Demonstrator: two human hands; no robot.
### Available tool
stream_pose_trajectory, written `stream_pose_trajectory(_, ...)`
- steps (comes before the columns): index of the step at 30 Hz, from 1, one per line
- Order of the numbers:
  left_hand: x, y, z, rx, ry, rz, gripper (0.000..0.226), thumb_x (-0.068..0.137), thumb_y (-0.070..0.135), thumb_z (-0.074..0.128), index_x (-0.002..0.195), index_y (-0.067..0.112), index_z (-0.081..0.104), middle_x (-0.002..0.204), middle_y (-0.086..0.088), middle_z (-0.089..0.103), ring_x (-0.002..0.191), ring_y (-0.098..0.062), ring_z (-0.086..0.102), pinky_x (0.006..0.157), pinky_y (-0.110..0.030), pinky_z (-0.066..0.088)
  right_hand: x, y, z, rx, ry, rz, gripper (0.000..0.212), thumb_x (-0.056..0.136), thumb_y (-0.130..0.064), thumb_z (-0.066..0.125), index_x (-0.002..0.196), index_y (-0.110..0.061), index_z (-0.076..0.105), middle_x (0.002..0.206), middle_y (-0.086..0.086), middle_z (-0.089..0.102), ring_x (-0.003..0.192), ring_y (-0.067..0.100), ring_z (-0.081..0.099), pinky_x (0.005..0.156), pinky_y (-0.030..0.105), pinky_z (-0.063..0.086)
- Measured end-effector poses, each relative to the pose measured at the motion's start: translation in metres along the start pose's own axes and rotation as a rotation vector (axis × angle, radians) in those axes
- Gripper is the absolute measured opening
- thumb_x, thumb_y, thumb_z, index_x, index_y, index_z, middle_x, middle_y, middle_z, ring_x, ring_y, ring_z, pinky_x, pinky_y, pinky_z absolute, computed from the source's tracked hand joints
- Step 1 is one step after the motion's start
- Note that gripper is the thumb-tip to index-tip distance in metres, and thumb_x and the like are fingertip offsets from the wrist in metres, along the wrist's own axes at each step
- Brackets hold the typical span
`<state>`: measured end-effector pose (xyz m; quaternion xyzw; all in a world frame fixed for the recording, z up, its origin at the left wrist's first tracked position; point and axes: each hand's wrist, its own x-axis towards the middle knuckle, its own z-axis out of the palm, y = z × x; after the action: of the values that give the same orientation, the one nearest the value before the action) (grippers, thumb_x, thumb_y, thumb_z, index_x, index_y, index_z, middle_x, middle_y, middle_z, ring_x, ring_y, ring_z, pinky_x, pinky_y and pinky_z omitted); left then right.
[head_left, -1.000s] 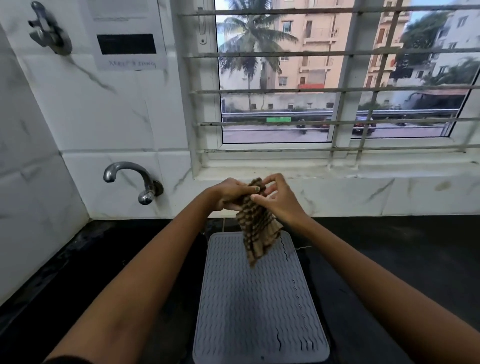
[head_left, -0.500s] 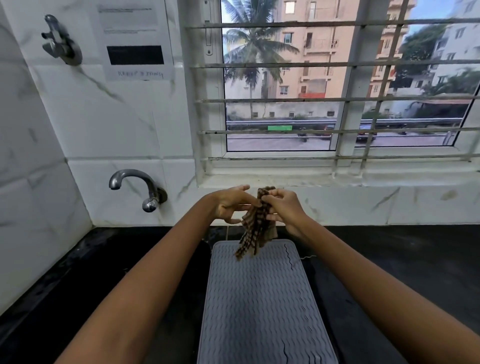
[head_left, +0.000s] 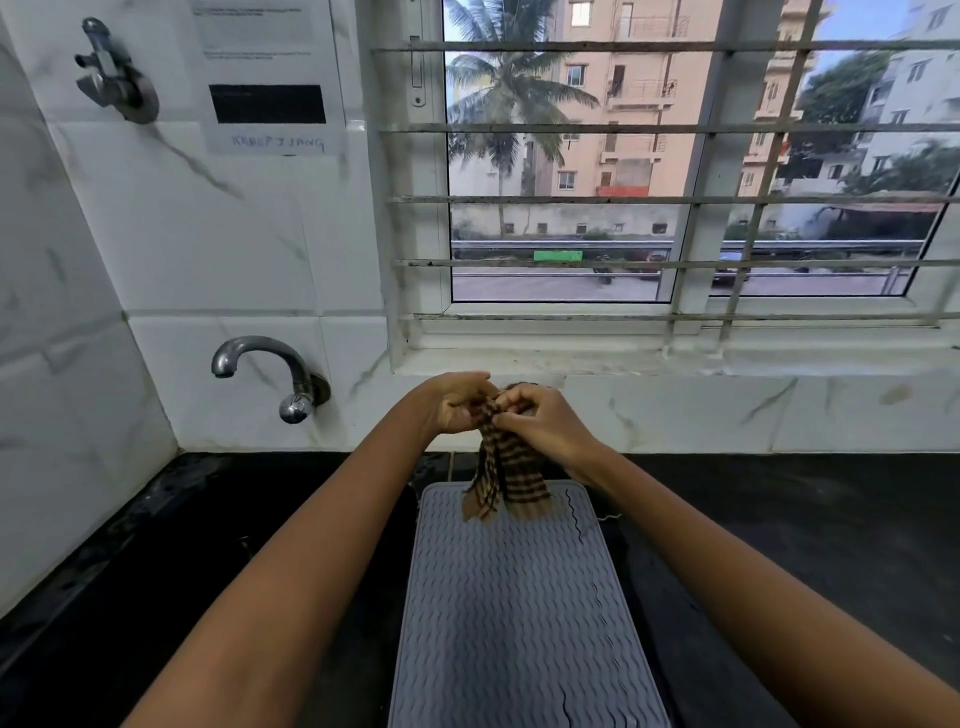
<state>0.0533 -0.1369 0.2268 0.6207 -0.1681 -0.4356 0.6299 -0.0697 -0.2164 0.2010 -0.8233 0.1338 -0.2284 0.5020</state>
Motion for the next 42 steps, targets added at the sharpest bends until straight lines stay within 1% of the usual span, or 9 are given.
stream_pose_trajectory(4,-0.005,0.006,0.0,-0.034,-0.079,0.017,0.021,0.09,0.003,0.059,0.11,0.007,0.053,0.091,-0.012,0.063,0.051,-0.013,0.067,0.044,-0.019,0.052,0.001,-0.003,0.0,-0.034,-0.023,-0.035,0.021,0.087,-0.001,0.051,0.091,-0.014,0.067,0.094,-0.003,0.06,0.082,0.005,0.055,0.07,0.01,0.043)
stream_pose_trajectory(6,-0.007,0.008,-0.003,-0.012,-0.113,0.091,0.038,0.087,-0.003,0.061,0.12,0.013,0.05,0.088,-0.011,0.068,0.058,-0.012,0.07,0.047,-0.019,0.053,0.002,-0.004,-0.005,-0.006,-0.025,-0.023,0.036,0.085,0.007,0.042,0.091,-0.012,0.071,0.098,-0.007,0.061,0.09,0.004,0.057,0.076,0.007,0.043)
stream_pose_trajectory(9,-0.007,0.013,-0.005,0.01,-0.149,0.168,0.057,0.084,-0.017,0.055,0.133,0.012,0.049,0.11,-0.013,0.068,0.088,-0.018,0.071,0.064,-0.024,0.06,0.006,-0.006,-0.013,-0.021,0.003,-0.037,0.046,0.082,0.015,0.038,0.093,-0.011,0.074,0.116,0.005,0.065,0.108,0.017,0.059,0.095,0.027,0.047)
stream_pose_trajectory(15,-0.011,0.028,0.004,0.158,-0.1,0.337,0.064,0.08,-0.018,0.06,0.136,0.012,0.049,0.124,-0.02,0.064,0.104,-0.022,0.067,0.071,-0.021,0.058,0.017,-0.018,-0.033,0.052,0.058,-0.03,0.029,0.083,0.014,0.041,0.096,-0.012,0.045,0.091,0.01,0.067,0.082,0.02,0.063,0.069,0.026,0.048)
stream_pose_trajectory(20,-0.012,0.039,0.01,0.275,-0.054,0.438,0.069,0.077,-0.014,0.068,0.135,0.016,0.048,0.124,-0.017,0.064,0.106,-0.023,0.067,0.086,-0.033,0.056,0.038,-0.026,-0.062,-0.621,0.045,-0.119,0.058,0.075,-0.009,0.068,0.125,-0.019,0.04,0.12,0.007,0.045,0.11,0.024,0.039,0.091,0.042,0.038)
stream_pose_trajectory(25,-0.013,0.052,0.008,0.575,-0.017,0.524,0.063,0.076,-0.01,0.07,0.131,0.015,0.053,0.118,-0.015,0.066,0.096,-0.017,0.064,0.071,-0.023,0.057,0.051,-0.041,-0.088,-0.633,-0.214,0.045,0.029,0.078,-0.016,0.075,0.1,-0.003,0.062,0.097,0.011,0.057,0.097,0.027,0.053,0.084,0.041,0.045)
stream_pose_trajectory(30,-0.009,0.069,0.02,1.052,0.1,0.603,0.05,0.079,-0.011,0.067,0.123,0.011,0.06,0.113,-0.016,0.068,0.094,-0.022,0.065,0.07,-0.029,0.055,0.062,-0.065,-0.089,-0.558,-0.226,0.105,0.04,0.076,-0.016,0.077,0.103,0.009,0.059,0.095,0.014,0.056,0.091,0.024,0.051,0.079,0.038,0.044)
stream_pose_trajectory(34,-0.003,0.074,0.023,1.364,0.177,0.587,0.044,0.088,-0.005,0.058,0.129,0.011,0.058,0.123,-0.015,0.064,0.108,-0.026,0.063,0.089,-0.035,0.054,0.061,-0.068,-0.091,-0.534,-0.222,0.142,0.029,0.084,-0.016,0.069,0.108,-0.001,0.063,0.1,0.01,0.06,0.093,0.02,0.056,0.08,0.035,0.049)
stream_pose_trajectory(42,-0.005,0.023,0.028,1.484,0.094,0.448,0.031,0.097,0.03,0.051,0.119,0.013,0.062,0.127,-0.012,0.058,0.112,-0.028,0.056,0.092,-0.037,0.047,0.015,-0.035,-0.094,-0.539,-0.207,0.269,0.026,0.087,-0.006,0.063,0.113,-0.002,0.063,0.105,0.008,0.056,0.093,0.021,0.055,0.073,0.03,0.046)
